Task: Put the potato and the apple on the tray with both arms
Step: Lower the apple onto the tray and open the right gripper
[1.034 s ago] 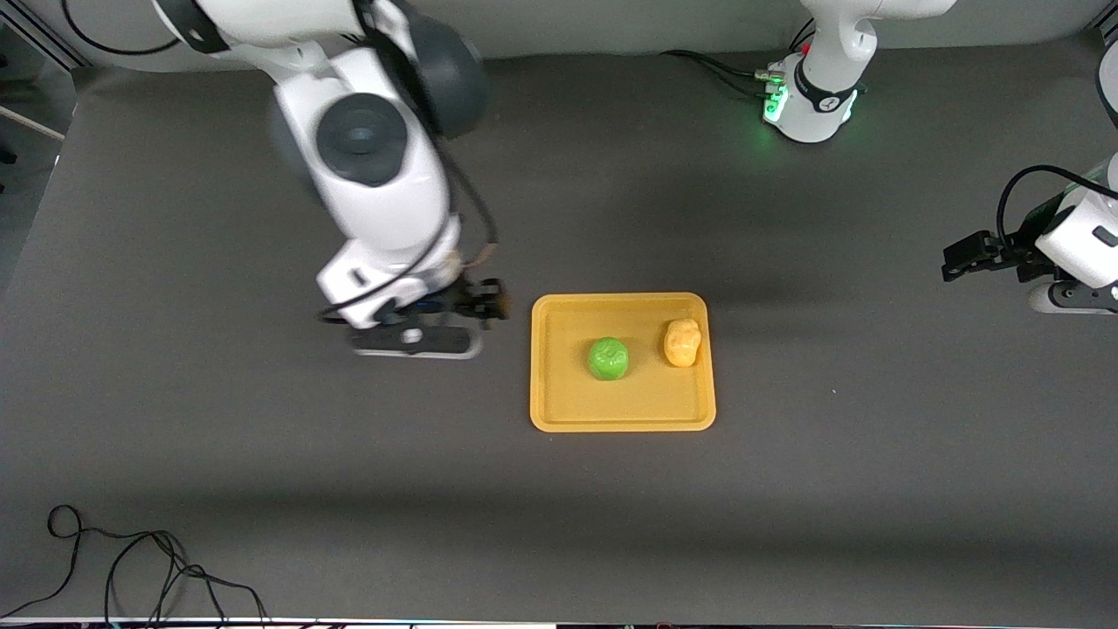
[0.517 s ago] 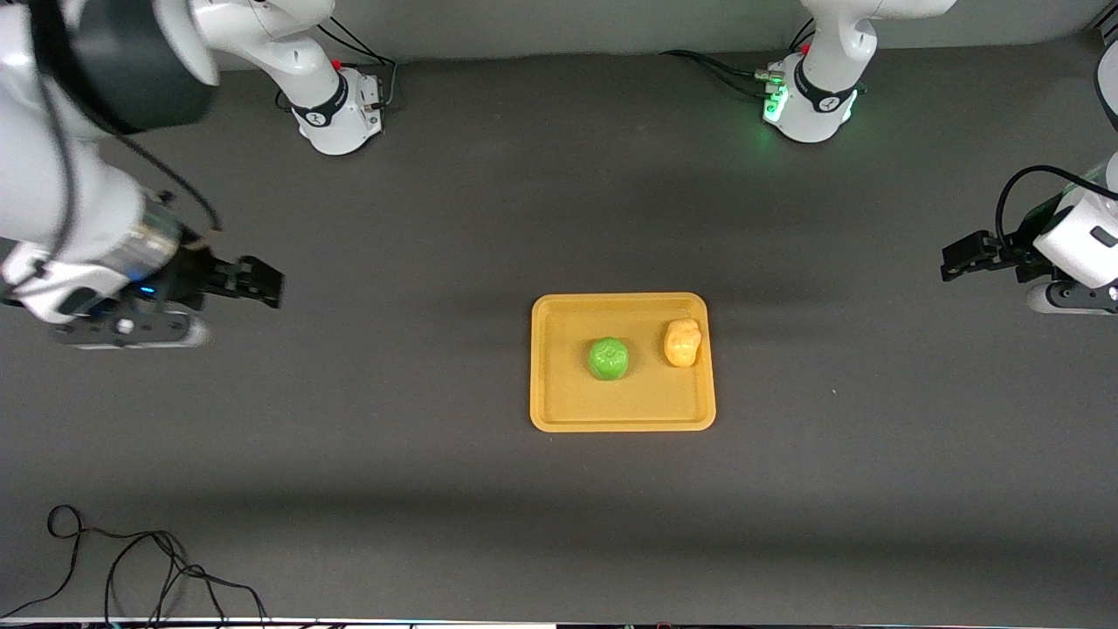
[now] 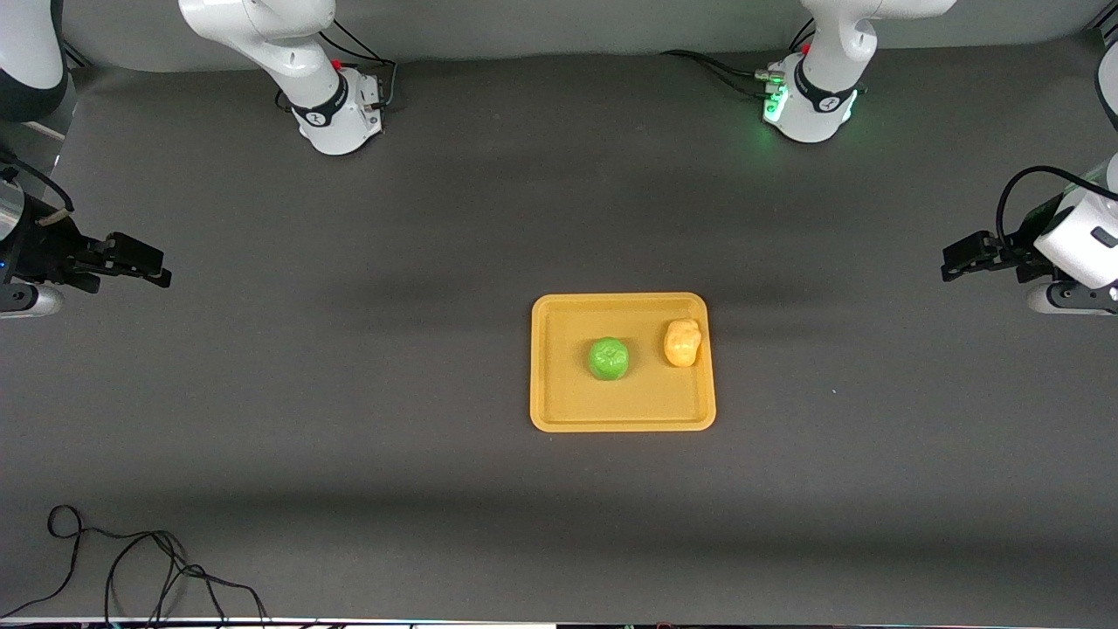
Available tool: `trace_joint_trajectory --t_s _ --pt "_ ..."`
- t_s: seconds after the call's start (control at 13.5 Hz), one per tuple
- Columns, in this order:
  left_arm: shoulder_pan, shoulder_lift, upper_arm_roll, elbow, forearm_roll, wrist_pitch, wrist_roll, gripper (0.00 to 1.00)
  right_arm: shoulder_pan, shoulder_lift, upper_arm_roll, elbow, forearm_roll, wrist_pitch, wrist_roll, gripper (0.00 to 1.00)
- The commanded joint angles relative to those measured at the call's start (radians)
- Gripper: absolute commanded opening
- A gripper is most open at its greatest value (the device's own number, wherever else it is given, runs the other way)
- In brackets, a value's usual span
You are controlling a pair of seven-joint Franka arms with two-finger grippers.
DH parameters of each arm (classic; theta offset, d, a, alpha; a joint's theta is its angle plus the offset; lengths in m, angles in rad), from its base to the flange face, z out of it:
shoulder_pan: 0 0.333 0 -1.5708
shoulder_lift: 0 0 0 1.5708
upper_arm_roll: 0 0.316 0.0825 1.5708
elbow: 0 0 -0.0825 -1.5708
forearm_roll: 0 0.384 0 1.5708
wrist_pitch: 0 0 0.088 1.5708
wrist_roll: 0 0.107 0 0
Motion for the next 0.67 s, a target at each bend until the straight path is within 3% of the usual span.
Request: trace_joint_trajectory --t_s 0.0,0.59 --pt "0.002 -0.001 0.000 0.008 -0.007 -0.011 0.018 1.00 0.003 -0.026 0.000 -0.010 -0.020 0.011 0.000 1.00" --pt "0.002 -0.001 0.000 0.008 -0.009 -0.011 0.016 1.00 0.003 -0.022 -0.001 0.000 -0.030 -0.054 0.031 1.00"
